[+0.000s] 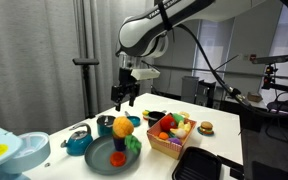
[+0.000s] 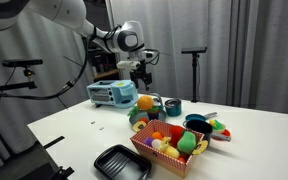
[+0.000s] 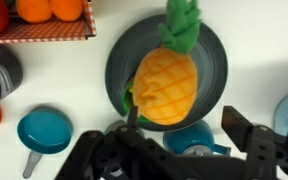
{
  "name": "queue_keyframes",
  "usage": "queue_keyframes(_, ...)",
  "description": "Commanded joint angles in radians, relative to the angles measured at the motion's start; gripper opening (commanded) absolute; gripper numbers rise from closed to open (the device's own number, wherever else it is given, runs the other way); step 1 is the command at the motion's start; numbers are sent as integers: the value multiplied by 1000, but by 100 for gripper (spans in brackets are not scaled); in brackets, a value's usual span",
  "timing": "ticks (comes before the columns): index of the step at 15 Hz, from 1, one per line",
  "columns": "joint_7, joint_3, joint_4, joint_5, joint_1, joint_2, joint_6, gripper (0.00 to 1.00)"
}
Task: Put the pineapple plush toy from the basket on the grey plate
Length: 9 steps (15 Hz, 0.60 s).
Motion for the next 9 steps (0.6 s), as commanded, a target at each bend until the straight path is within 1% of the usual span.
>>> queue_keyframes(1,35,0,38,-2,-3,18,-17,100)
queue_keyframes(6,55,2,39,5,-4,18,-21,100)
queue_keyframes(7,59,-3,20,7,-9,17,3,100)
queue_keyframes(9,96,-6,2,-4,5,11,16,100)
